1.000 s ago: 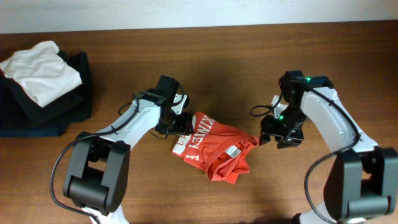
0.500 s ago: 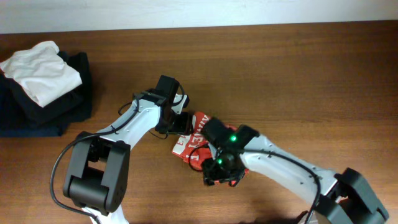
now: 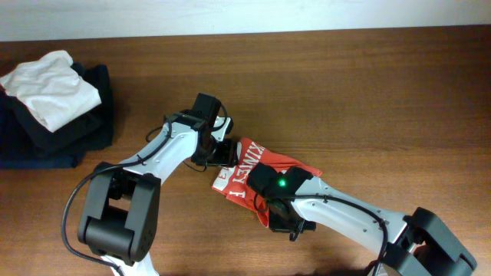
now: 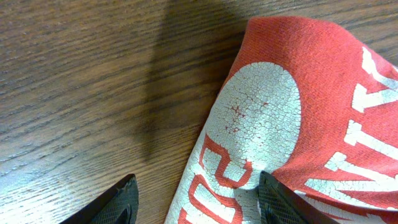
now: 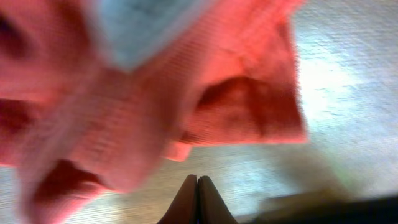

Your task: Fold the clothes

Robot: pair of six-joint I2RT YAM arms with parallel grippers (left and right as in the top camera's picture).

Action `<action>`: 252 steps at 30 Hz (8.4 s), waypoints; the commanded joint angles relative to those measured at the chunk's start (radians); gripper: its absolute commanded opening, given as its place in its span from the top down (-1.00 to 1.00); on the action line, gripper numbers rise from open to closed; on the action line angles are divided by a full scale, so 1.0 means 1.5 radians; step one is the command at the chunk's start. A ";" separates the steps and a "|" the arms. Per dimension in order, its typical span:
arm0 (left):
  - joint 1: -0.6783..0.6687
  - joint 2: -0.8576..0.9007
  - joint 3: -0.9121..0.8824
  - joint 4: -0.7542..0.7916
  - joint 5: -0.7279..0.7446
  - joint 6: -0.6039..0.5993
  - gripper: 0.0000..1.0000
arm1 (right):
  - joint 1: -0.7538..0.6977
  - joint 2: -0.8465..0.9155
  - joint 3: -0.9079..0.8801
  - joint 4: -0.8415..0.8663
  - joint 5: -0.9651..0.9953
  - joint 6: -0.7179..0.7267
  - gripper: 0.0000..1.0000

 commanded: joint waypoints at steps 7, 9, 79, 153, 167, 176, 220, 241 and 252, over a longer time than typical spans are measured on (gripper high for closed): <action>-0.001 0.007 -0.006 -0.003 -0.010 0.004 -0.22 | 0.004 -0.037 0.032 0.042 -0.042 -0.044 -0.03; -0.001 0.007 -0.006 -0.003 -0.010 0.004 -0.22 | 0.004 -0.008 0.032 0.052 -0.042 -0.044 0.08; 0.028 0.136 0.115 -0.257 -0.167 -0.050 -0.38 | -0.341 0.176 0.043 0.173 -0.038 -0.342 0.42; 0.666 0.161 0.753 0.043 0.268 0.120 -0.98 | -0.591 0.099 0.537 -0.320 0.101 -0.480 -0.57; 0.675 0.370 0.523 -0.032 0.257 0.123 -0.98 | -0.591 0.099 0.537 -0.338 0.101 -0.480 -0.57; 0.710 0.315 0.527 -0.026 0.372 0.160 -0.98 | -0.591 0.099 0.537 -0.339 0.101 -0.480 -0.57; 0.284 -0.739 -0.094 -0.275 -0.115 0.095 -0.99 | -0.682 -0.738 0.172 -0.229 -0.131 -0.625 -0.97; 0.284 -1.083 -0.094 -0.418 -0.113 0.093 -0.98 | -0.621 -1.069 -0.186 0.034 -0.234 -0.577 -0.97; 0.284 -1.083 -0.094 -0.418 -0.112 0.093 -0.99 | -0.615 -1.069 -0.546 0.629 -0.113 -0.730 -0.97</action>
